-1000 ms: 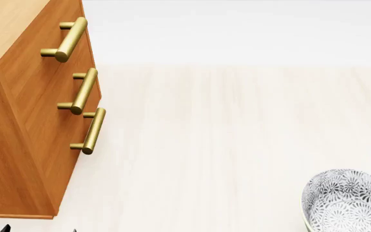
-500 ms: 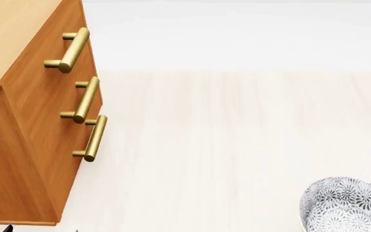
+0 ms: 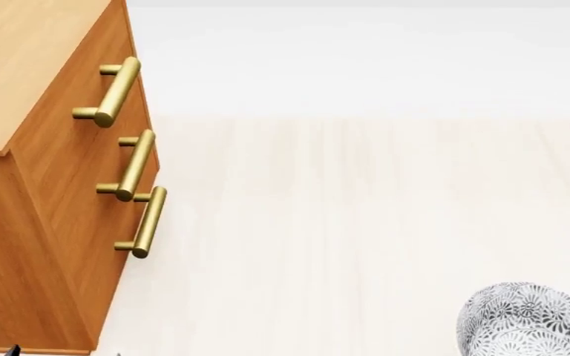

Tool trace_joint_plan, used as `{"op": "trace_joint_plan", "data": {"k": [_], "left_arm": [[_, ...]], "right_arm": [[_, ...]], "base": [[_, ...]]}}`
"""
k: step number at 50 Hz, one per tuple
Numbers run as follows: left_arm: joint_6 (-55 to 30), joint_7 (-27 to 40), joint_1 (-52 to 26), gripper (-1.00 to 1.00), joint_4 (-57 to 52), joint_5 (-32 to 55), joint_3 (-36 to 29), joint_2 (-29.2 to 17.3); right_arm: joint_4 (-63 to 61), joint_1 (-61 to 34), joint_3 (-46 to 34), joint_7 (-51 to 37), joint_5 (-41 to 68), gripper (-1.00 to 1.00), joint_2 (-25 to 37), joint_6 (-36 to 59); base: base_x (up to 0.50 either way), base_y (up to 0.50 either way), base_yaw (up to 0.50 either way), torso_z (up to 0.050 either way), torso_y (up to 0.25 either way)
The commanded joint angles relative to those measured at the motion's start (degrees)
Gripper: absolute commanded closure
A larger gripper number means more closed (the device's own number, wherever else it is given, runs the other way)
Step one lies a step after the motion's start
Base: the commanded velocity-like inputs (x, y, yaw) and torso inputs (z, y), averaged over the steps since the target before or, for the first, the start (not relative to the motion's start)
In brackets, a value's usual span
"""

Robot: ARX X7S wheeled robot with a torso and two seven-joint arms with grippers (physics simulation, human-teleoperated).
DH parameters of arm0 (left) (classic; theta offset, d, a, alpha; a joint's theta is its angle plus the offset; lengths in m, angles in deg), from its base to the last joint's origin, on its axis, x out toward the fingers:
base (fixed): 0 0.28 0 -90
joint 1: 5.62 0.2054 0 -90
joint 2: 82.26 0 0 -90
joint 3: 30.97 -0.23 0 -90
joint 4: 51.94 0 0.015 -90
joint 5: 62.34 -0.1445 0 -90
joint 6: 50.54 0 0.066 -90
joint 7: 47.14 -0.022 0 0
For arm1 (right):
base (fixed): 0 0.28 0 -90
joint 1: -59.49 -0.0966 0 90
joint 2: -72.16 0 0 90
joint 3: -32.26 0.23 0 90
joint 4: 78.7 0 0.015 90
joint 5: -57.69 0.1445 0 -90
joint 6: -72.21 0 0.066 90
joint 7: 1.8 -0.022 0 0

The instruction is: Put the bowl on top of the cabinet.

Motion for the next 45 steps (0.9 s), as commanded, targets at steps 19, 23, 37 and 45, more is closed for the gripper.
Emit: {"op": "trace_joint_plan", "data": {"k": [19,23,37,45], "left_arm": [[-3.67,1.29,-1.51,-1.00,0.08,0.38,1.65,1.76],[-5.28,1.43,-2.18,-1.00,0.12,0.99,1.68,1.93],[-7.99,2.48,-2.76,-1.00,-0.62,2.48,2.11,2.14],[-10.87,2.18,-3.17,-1.00,-1.85,2.40,0.97,1.40]], "right_arm": [[-4.33,1.26,2.49,-2.45,3.52,-1.00,-0.23,2.73],[-7.05,1.27,4.93,-5.72,7.45,-1.00,-0.71,6.83],[-10.58,0.46,10.44,-8.76,21.46,-1.00,-1.16,12.56],[-10.22,1.21,14.12,-5.51,32.20,-1.00,-0.64,10.50]], "base": [[0.00,0.00,0.00,0.021,0.000],[0.00,0.00,0.00,0.000,0.000],[0.00,0.00,0.00,0.000,0.000],[0.00,0.00,0.00,0.000,0.000]]}}
